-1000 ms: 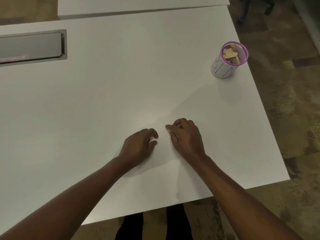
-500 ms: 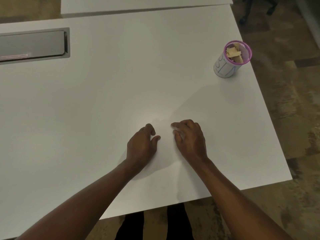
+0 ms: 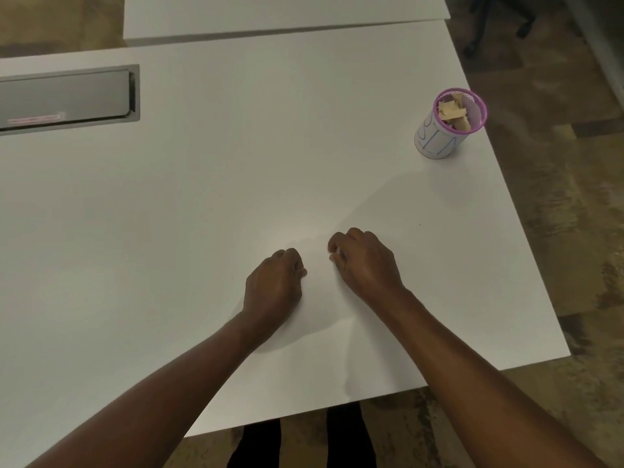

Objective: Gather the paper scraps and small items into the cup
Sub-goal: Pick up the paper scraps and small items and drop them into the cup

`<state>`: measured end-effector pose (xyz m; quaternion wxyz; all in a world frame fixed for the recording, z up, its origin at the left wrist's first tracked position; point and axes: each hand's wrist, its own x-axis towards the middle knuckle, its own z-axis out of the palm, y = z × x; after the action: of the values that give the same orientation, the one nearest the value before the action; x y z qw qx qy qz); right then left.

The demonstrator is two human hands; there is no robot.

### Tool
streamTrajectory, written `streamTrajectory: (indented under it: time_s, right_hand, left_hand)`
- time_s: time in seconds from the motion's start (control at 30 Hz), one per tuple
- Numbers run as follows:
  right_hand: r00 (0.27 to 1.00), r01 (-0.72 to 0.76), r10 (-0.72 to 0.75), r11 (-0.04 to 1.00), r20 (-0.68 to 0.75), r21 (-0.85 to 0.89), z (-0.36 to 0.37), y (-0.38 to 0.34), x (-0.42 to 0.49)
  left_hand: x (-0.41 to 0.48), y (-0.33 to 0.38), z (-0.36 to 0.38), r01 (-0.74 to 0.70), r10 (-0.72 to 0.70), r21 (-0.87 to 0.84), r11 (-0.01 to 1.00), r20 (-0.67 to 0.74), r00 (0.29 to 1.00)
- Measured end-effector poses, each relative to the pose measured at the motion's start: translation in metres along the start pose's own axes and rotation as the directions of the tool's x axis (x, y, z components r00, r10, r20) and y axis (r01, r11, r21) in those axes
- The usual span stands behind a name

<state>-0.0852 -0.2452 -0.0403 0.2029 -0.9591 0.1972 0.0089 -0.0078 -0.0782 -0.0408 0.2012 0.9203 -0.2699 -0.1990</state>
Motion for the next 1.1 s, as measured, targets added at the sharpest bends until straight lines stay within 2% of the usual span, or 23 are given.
streamTrajectory:
  time_s: [0.17,0.3,0.43,0.5,0.6,0.7,0.83,1.1]
  right_hand:
    - [0.991,0.096,-0.086,0.991,0.098,-0.096,-0.001,-0.001,0.010]
    - [0.979,0.143,-0.113,0.974,0.169,-0.177,-0.003,-0.004,0.018]
    - [0.979,0.100,-0.087,0.993,0.182,-0.066,-0.005,-0.001,0.020]
    - [0.986,0.057,-0.062,0.998,0.155,0.031,-0.007,0.003,0.016]
    - [0.999,0.015,-0.020,0.993,0.039,0.118,-0.006,0.005,0.004]
    - [0.996,0.008,0.001,0.995,-0.084,0.104,0.002,0.002,-0.013]
    - [0.983,-0.028,0.045,0.995,-0.177,0.096,0.010,-0.003,-0.024]
    - [0.966,-0.070,0.055,0.996,-0.253,-0.049,0.024,-0.016,-0.023]
  left_hand:
    - [0.002,-0.005,0.000,-0.129,0.127,0.084,0.988,0.029,0.991]
    - [0.004,-0.006,0.001,-0.179,0.172,0.116,0.977,0.070,0.983]
    - [0.008,-0.009,-0.002,-0.159,0.155,0.031,0.987,0.102,0.983]
    - [0.007,-0.012,-0.006,-0.132,0.136,-0.041,0.990,0.099,0.986]
    - [0.003,-0.018,-0.012,-0.084,0.092,-0.109,0.990,0.065,0.994]
    - [-0.003,-0.024,-0.014,-0.067,0.070,-0.126,0.990,0.027,0.997]
    - [-0.011,-0.025,-0.012,-0.016,0.015,-0.159,0.987,-0.006,1.000]
    - [-0.011,-0.024,-0.009,0.050,-0.059,-0.195,0.980,-0.039,0.998]
